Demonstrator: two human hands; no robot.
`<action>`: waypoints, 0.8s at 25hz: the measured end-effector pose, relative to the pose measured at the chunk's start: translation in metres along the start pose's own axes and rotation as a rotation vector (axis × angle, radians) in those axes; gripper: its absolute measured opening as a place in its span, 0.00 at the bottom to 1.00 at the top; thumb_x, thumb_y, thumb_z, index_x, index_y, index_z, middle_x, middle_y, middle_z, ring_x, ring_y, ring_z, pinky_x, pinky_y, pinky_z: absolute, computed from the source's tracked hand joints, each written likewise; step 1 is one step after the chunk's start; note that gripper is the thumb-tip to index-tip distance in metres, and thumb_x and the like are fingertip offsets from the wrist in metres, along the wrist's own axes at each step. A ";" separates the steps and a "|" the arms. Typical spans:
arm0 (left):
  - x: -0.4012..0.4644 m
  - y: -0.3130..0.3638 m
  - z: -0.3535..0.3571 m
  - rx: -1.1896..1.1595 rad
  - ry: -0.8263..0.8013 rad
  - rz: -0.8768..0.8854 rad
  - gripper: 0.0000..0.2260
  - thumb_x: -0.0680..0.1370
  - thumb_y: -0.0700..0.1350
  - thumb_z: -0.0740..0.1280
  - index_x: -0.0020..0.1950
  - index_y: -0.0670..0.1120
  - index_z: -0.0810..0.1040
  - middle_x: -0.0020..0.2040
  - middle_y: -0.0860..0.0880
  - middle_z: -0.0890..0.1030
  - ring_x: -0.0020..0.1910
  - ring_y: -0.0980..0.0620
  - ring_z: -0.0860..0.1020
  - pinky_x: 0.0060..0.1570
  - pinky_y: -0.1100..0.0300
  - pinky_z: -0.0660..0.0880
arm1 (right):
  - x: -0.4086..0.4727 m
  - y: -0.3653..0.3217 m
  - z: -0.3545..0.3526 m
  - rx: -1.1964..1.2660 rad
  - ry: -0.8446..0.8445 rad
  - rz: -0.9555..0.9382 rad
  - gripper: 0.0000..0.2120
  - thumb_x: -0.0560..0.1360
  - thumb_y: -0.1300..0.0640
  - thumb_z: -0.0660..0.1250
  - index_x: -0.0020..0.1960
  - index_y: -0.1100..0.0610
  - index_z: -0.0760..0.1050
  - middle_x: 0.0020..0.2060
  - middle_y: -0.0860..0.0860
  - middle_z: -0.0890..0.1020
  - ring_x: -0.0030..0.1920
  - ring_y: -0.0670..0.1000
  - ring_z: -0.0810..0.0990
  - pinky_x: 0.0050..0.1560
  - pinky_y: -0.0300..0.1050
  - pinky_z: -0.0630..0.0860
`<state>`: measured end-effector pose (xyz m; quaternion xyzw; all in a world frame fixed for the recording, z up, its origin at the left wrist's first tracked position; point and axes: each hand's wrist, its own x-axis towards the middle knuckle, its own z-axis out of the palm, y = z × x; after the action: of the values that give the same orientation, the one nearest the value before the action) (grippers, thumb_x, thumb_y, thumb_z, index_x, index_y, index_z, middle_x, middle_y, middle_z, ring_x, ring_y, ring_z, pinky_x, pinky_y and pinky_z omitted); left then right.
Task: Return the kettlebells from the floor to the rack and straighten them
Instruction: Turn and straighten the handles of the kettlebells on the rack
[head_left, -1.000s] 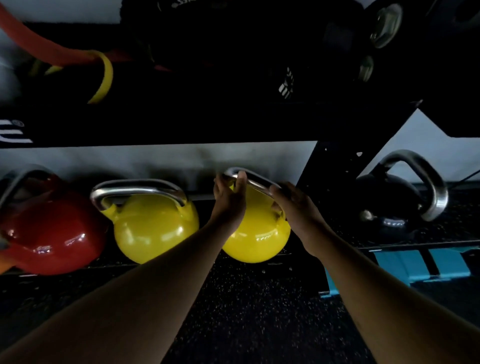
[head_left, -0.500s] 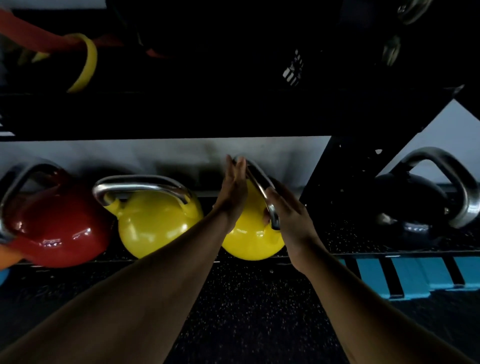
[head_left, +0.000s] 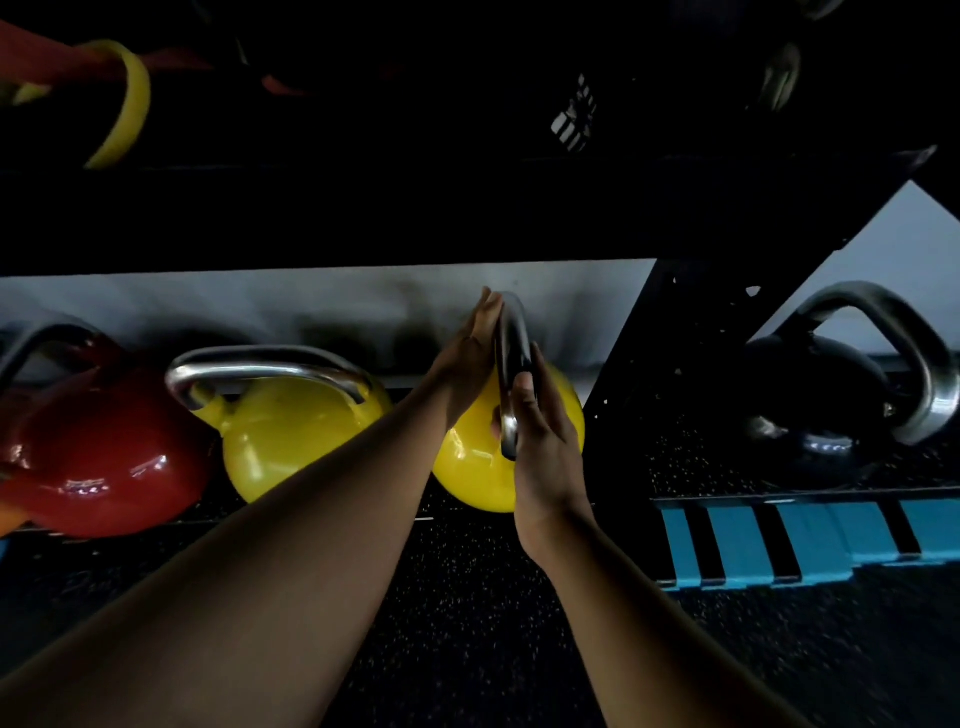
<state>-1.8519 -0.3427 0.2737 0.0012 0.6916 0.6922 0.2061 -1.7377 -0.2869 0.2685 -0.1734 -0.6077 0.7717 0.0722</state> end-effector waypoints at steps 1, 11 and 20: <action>-0.002 0.001 0.000 -0.001 -0.007 -0.004 0.25 0.85 0.55 0.51 0.80 0.45 0.59 0.80 0.47 0.61 0.79 0.52 0.59 0.78 0.54 0.53 | 0.000 0.001 0.001 0.011 0.000 0.002 0.19 0.81 0.46 0.59 0.72 0.40 0.67 0.62 0.36 0.78 0.52 0.35 0.80 0.55 0.42 0.77; -0.009 0.002 -0.003 0.139 -0.033 0.002 0.21 0.86 0.43 0.52 0.79 0.40 0.57 0.81 0.44 0.59 0.79 0.47 0.58 0.77 0.52 0.56 | -0.001 0.002 -0.001 -0.003 -0.024 0.006 0.20 0.81 0.44 0.58 0.73 0.38 0.65 0.68 0.41 0.75 0.56 0.34 0.78 0.58 0.41 0.74; -0.010 -0.005 -0.005 0.246 -0.048 0.003 0.22 0.85 0.41 0.52 0.80 0.40 0.56 0.81 0.42 0.56 0.80 0.46 0.56 0.78 0.50 0.54 | -0.002 0.003 -0.005 -0.106 -0.037 -0.019 0.21 0.81 0.42 0.54 0.74 0.36 0.61 0.62 0.45 0.78 0.47 0.35 0.79 0.45 0.29 0.72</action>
<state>-1.8430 -0.3510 0.2715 0.0443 0.7662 0.6022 0.2200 -1.7334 -0.2839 0.2650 -0.1572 -0.6504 0.7408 0.0590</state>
